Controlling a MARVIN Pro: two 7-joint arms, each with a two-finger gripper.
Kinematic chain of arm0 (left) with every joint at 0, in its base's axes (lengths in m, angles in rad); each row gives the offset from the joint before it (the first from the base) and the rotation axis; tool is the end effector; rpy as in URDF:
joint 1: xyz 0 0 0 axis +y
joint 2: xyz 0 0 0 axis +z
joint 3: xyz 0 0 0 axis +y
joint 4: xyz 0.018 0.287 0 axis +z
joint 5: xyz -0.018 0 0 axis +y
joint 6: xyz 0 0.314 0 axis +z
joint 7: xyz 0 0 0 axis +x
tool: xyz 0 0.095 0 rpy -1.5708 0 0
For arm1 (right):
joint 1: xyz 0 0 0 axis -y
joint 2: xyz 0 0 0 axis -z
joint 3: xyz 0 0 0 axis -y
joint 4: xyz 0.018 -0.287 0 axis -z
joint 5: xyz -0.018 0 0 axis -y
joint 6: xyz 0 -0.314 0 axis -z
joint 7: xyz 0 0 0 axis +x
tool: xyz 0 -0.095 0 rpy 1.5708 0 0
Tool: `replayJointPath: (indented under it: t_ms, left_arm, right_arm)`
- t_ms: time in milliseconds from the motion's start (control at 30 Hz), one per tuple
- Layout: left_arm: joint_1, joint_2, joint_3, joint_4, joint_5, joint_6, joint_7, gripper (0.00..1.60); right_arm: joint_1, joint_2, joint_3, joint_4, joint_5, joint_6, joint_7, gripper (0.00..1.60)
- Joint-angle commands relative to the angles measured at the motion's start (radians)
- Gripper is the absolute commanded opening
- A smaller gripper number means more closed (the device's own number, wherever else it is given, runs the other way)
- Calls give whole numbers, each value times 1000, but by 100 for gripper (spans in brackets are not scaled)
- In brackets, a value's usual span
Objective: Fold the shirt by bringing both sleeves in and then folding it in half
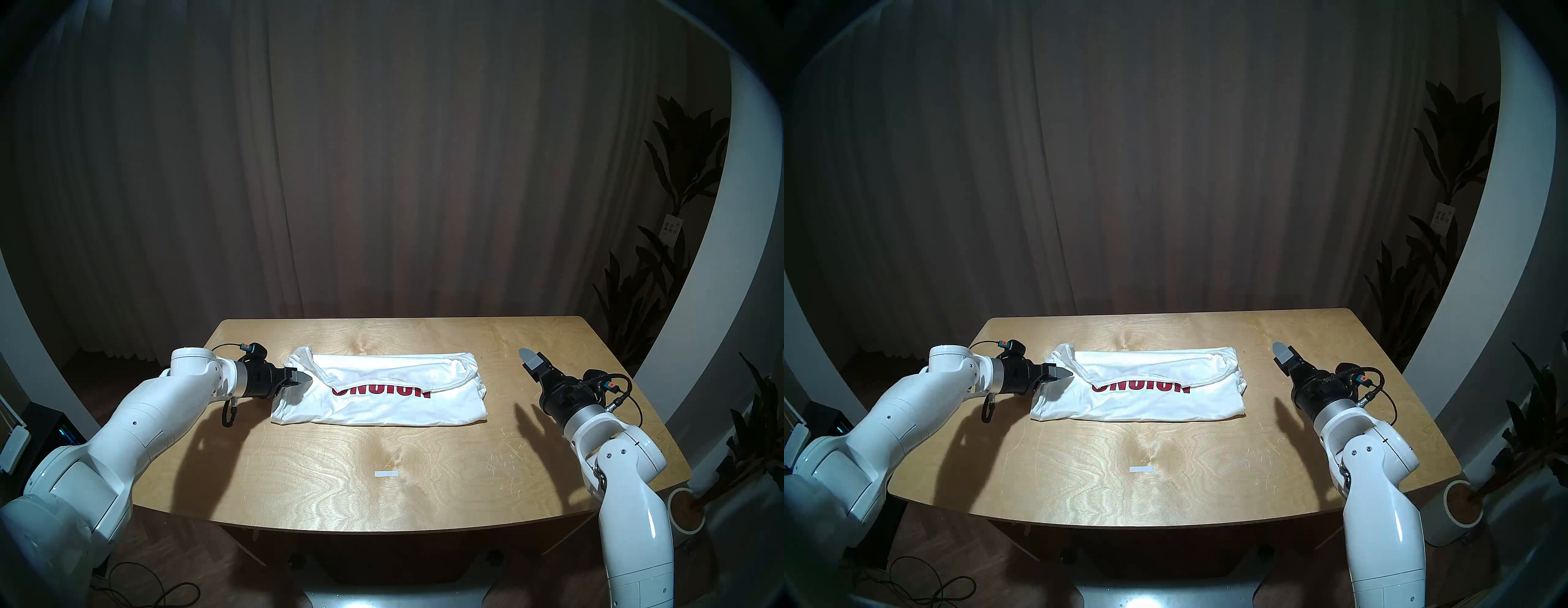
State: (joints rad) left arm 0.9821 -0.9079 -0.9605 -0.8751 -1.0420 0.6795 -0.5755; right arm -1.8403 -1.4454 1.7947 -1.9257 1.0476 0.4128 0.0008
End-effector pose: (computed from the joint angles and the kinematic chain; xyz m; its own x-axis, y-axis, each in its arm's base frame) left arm 0.4868 0.1406 -0.3468 0.8204 0.1648 0.5476 -0.2260 -0.7862 0.5752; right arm 0.3432 -0.0805 -0.2749 0.2118 -0.7443 0.6334 -0.0194 -0.6511 -0.7587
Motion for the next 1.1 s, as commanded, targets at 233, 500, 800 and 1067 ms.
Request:
replayJointPath:
  t_ms: [233,500,800,1067]
  left_arm:
    - [-23,-56,-6,93,-6,-25,25,0]
    - [-1,-33,-60,-62,-67,33,79,0]
    - [10,-45,-83,-184,-101,87,150,0]
    - [15,-68,-125,-297,-121,115,320,0]
  right_arm:
    - [22,-5,-4,-20,-9,-7,-10,160]
    - [26,-5,-1,-4,-7,-4,-6,160]
    - [43,-6,20,34,7,-11,5,160]
    - [48,-3,37,63,20,-12,20,160]
